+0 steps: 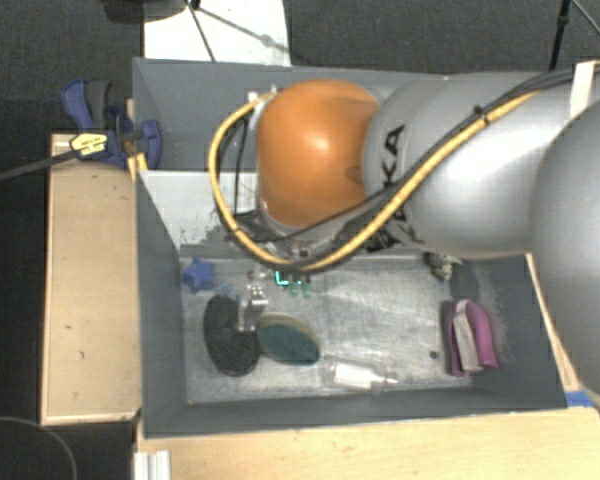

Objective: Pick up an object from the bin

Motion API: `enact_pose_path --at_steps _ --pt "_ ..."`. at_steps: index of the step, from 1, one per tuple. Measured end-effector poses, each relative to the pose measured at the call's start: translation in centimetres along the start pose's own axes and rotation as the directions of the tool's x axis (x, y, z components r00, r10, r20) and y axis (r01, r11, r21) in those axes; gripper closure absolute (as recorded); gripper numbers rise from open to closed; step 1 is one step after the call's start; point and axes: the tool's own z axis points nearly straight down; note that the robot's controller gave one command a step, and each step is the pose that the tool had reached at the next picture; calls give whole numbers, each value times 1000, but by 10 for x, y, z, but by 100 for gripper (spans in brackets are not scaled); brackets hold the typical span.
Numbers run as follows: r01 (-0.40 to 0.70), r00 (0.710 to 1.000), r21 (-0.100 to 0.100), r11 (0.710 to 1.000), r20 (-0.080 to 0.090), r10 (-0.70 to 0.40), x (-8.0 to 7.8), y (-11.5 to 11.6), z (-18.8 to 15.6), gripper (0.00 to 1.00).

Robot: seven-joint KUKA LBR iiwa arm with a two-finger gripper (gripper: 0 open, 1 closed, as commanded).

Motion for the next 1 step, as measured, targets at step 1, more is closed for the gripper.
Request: enact_pose_path --at_steps 1 --pt "70 998 1 998 3 -70 15 -44 104 0"
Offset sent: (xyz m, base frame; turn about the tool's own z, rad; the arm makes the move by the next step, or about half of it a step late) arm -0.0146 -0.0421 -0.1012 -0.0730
